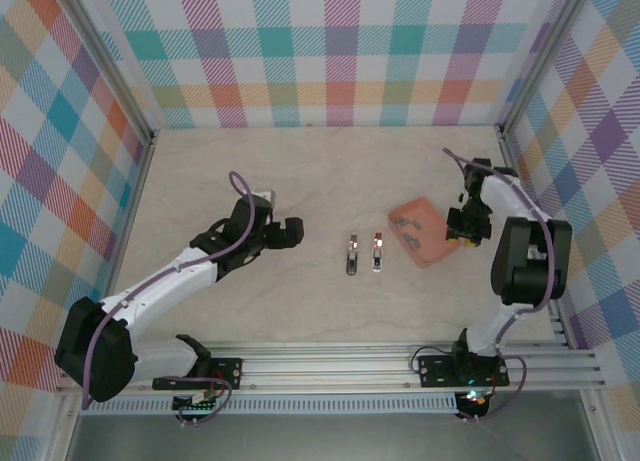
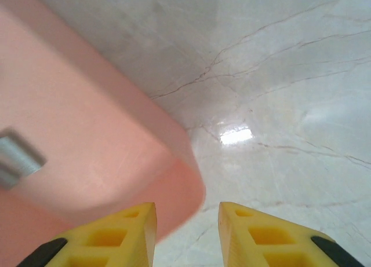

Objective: Load the staples into the stapler

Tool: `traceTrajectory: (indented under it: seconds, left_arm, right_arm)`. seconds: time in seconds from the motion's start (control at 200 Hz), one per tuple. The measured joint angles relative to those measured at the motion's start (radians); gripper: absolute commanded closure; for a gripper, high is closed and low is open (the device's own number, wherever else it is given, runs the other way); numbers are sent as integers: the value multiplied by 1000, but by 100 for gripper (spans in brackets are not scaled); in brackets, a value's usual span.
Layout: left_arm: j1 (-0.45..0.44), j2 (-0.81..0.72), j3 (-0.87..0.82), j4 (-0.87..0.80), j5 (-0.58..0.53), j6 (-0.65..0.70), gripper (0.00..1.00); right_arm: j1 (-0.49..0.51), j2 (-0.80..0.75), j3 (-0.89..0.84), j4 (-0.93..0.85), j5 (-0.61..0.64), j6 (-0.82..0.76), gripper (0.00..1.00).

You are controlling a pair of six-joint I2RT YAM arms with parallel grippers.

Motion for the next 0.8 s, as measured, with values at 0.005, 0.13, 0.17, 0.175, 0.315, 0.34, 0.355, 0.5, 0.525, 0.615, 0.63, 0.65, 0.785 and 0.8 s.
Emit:
traceTrajectory:
  seconds: [0.005,0.13,0.17,0.175,0.315,0.34,0.355,0.5,0.525,0.615,0.63,0.65,0.785,0.8]
  left_arm:
    - [0,0,0,0,0,0,0]
    - [0,0,0,1,11,0,0]
    - [0,0,0,2,19,0,0]
    - [0,0,0,3,20,0,0]
    - [0,0,-8,40,65,-4,0]
    - [0,0,-13,50,76,-3,0]
    - [0,0,-16,55,84,-3,0]
    - [0,0,-53,99,140,-2,0]
    - [0,0,-57,104,148,0,0]
    - [0,0,-64,122,166,0,0]
    - [0,0,-64,124,169,0,0]
    - [0,0,-64,125,171,0,0]
    - [0,0,-64,129,173,0,0]
    - [0,0,-64,129,172,0,0]
  right_arm:
    - [1,-3,1,0,-1,0,67]
    - [37,-100,27,12,-26,-21,68]
    - [55,-121,30,19,-44,-30,69]
    - [56,-122,31,19,-45,-31,69]
    - [114,-121,49,44,-105,-60,69]
    - [124,-111,53,48,-109,-66,69]
    - [130,-105,56,50,-111,-69,69]
    - [172,10,101,74,-123,-90,71]
    - [176,29,109,79,-123,-95,71]
    - [186,108,135,99,-122,-106,71]
    - [187,118,138,102,-122,-106,71]
    - [188,135,145,106,-122,-108,71]
    - [190,211,177,130,-114,-123,70]
    - [190,218,180,132,-113,-126,70]
